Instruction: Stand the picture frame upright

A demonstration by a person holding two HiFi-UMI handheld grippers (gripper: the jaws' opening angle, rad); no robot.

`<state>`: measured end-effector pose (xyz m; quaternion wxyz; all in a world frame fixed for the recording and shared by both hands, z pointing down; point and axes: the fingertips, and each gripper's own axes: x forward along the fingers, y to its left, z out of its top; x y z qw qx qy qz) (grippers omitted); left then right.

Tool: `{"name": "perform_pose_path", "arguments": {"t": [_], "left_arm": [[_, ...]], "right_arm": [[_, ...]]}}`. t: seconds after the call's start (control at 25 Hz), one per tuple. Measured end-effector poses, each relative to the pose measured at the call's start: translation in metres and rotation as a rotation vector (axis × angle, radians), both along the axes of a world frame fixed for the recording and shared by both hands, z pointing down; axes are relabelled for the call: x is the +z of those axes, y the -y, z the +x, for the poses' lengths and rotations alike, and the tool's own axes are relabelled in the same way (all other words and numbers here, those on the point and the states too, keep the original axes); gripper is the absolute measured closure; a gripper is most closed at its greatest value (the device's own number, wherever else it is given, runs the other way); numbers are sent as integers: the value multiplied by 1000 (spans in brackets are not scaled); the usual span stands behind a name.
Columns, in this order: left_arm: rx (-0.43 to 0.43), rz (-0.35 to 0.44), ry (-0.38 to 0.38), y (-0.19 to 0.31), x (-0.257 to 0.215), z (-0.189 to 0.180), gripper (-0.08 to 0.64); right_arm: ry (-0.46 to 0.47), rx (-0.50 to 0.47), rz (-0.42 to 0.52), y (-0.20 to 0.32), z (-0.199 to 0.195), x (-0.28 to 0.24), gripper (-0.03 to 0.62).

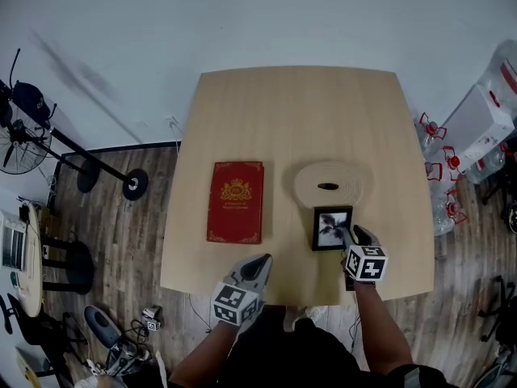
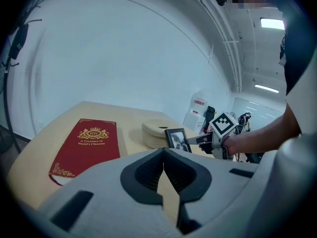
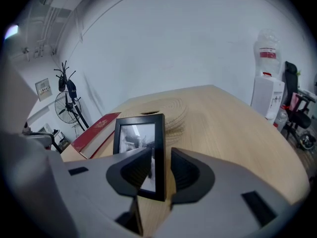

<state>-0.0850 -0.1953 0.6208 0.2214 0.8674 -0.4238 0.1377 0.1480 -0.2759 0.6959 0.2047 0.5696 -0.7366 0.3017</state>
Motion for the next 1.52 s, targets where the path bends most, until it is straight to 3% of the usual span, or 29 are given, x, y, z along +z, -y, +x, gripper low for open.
{"name": "perform_pose_path", "arguments": {"t": [0.36,0.56,0.8,1.0,1.52], "left_arm": [[45,26,-6,4,-9,15,557],[74,77,-14,10,-26,31,557],[119,134,-24,13,-49,50,557],[136,164,-34,13,-61,59,557],[152,189,-45,15,-76,66,557]], "right_arm": [[7,-10,112,-8,1,-55,491],[-48,-65,197,-19,-5,-89,495],[-102,-72,293,-44,-10,-127,577],[-137,-96,351,-54,-12,-158,583],[-153,-85,419,-52,-6,-184,583]]}}
